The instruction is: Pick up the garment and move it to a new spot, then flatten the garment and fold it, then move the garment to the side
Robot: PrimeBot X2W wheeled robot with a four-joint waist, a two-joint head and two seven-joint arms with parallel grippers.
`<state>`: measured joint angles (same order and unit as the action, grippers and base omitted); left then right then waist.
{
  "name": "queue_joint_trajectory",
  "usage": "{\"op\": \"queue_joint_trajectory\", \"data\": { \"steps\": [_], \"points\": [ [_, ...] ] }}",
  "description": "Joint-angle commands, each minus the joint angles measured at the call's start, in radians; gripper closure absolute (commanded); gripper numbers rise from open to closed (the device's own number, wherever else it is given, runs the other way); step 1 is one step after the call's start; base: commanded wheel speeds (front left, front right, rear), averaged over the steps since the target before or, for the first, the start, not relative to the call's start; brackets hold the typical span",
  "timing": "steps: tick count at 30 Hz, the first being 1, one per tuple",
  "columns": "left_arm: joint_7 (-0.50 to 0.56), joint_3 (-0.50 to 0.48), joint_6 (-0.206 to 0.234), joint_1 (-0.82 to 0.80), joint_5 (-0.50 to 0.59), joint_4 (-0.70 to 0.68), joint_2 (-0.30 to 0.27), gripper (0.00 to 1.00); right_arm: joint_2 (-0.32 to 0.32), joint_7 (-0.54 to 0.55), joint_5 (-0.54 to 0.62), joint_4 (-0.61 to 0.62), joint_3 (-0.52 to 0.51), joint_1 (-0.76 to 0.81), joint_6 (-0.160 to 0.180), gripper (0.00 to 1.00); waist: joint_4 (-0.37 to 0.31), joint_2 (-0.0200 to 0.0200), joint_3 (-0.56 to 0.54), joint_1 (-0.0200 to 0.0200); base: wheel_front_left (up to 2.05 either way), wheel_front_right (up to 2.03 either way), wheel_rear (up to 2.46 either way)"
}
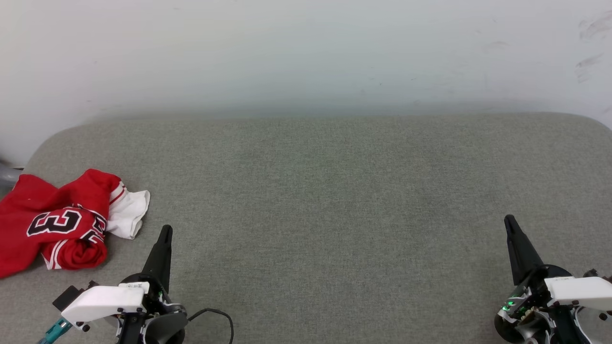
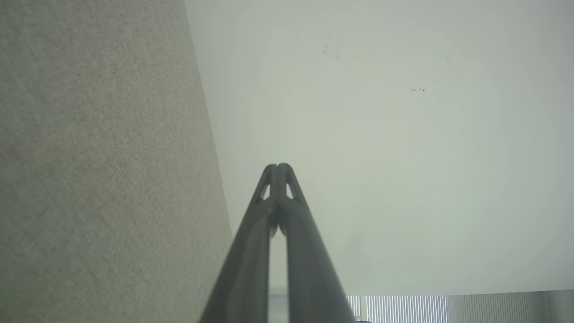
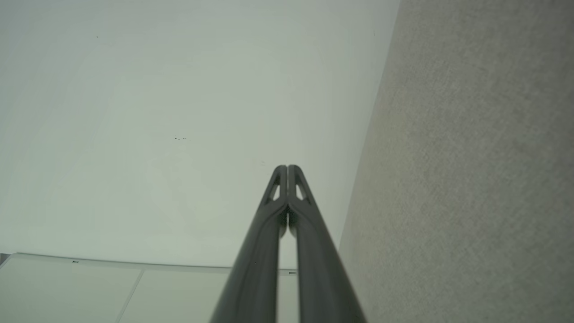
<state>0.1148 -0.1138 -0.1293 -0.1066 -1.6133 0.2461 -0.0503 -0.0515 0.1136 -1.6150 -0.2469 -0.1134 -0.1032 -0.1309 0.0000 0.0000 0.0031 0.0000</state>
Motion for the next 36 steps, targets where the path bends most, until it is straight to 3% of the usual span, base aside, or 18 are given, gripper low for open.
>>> {"op": "queue_joint_trajectory", "data": {
  "steps": [1, 2, 23, 30, 36],
  "points": [
    [0.001, -0.002, -0.004, -0.006, 0.001, -0.001, 0.001, 1.00, 0.002, -0.001, 0.004, -0.001, 0.000, -0.013, 0.000, 1.00, 0.000, 0.0000, 0.000, 0.0000, 0.00, 0.00, 0.00],
    [0.000, 0.000, 0.000, 0.001, 0.000, 0.002, 0.000, 0.00, 0.000, 0.000, 0.000, -0.002, 0.000, 0.001, 0.000, 0.00, 0.000, 0.0000, 0.000, 0.0000, 0.00, 0.00, 0.00],
    [-0.091, 0.094, 0.000, 0.029, 0.058, -0.077, -0.008, 0.00, 0.001, -0.091, 0.074, 0.071, 0.032, 0.052, 0.000, 0.00, 0.003, 0.0000, -0.001, 0.0000, 0.00, 0.00, 0.00],
    [-0.121, 0.113, 0.000, 0.040, 0.155, -0.119, -0.012, 0.00, 0.001, -0.120, 0.184, 0.107, 0.039, 0.060, 0.000, 0.00, 0.008, 0.0000, -0.002, 0.0000, 0.00, 0.00, 0.00],
    [-0.145, 0.112, 0.000, 0.054, 0.294, -0.151, -0.008, 0.00, 0.001, -0.144, 0.348, 0.142, 0.044, 0.066, 0.000, 0.00, 0.013, 0.0000, -0.004, 0.0000, 0.00, 0.00, 0.00]
  ]
}}
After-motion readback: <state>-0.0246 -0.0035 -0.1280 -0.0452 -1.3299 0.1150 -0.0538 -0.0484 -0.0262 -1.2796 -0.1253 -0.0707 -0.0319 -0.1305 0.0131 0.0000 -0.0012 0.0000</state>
